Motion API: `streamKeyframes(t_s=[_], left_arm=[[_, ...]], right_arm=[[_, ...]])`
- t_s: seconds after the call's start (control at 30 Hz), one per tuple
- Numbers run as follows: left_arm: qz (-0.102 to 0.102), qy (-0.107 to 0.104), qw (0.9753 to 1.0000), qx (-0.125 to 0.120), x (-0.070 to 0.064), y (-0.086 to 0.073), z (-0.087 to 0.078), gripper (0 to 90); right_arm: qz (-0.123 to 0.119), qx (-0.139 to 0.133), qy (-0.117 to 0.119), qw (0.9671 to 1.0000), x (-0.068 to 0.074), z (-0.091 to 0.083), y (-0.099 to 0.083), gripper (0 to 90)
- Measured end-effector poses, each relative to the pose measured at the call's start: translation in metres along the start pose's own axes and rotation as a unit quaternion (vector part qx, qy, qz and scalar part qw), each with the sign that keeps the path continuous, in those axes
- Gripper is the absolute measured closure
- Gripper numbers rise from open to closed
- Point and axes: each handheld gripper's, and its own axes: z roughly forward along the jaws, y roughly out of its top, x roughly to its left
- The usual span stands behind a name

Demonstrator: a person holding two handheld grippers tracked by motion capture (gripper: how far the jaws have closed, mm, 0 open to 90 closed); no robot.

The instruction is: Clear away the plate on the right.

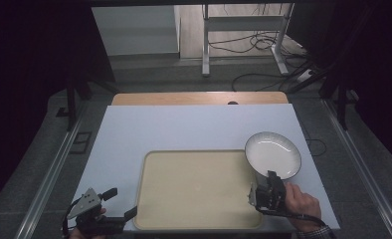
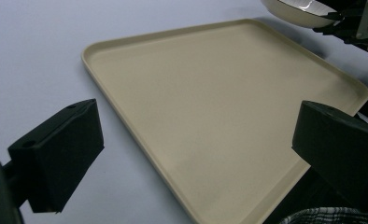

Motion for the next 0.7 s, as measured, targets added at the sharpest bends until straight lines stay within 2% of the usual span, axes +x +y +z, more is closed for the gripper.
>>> streamKeyframes(t_s=[0.17,0.2,0.27,0.3,0.33,0.37,0.47,0.5,0.53,0.63,0.67,0.7], left_arm=[[0.0,0.0,1.0,0.0,0.0,0.0,0.0,1.7],[0.0,0.0,1.0,0.0,0.0,0.0,0.0,1.7],[0.0,0.0,1.0,0.0,0.0,0.0,0.0,1.7],[0.0,0.0,1.0,0.0,0.0,0.0,0.0,1.7],[0.0,0.0,1.0,0.0,0.0,0.0,0.0,1.7],[0.0,0.0,1.0,0.0,0.0,0.0,0.0,1.7],[0.0,0.0,1.0,0.0,0.0,0.0,0.0,1.7],[0.0,0.0,1.0,0.0,0.0,0.0,0.0,1.7],[0.0,0.0,1.0,0.0,0.0,0.0,0.0,1.7],[0.0,0.0,1.0,0.0,0.0,0.0,0.0,1.7],[0.0,0.0,1.0,0.0,0.0,0.0,0.0,1.7],[0.0,0.001,1.0,0.0,0.0,0.0,0.0,1.7]], right_arm=[[-0.012,-0.021,-0.006,0.9997,0.003,-0.009,0.01,77.4],[-0.012,-0.038,0.014,0.9991,0.003,-0.012,0.014,77.4],[-0.02,-0.047,0.01,0.9986,0.003,-0.016,0.018,77.3],[-0.011,-0.074,0.006,0.9972,0.006,-0.014,0.02,77.3],[-0.019,-0.063,0.009,0.9978,0.005,-0.019,0.023,77.3],[-0.019,-0.063,0.009,0.9978,0.005,-0.019,0.023,77.3],[-0.023,-0.075,0.005,0.9969,0.007,-0.025,0.03,77.1],[-0.032,-0.064,-0.005,0.9974,0.007,-0.029,0.032,77.1],[-0.033,-0.079,0.002,0.9963,0.009,-0.031,0.036,77.1],[-0.039,-0.077,-0.007,0.9963,0.011,-0.035,0.04,77.0],[-0.034,-0.097,-0.003,0.9947,0.012,-0.033,0.041,77.0],[-0.041,-0.094,0.002,0.9947,0.012,-0.036,0.043,77.0]])
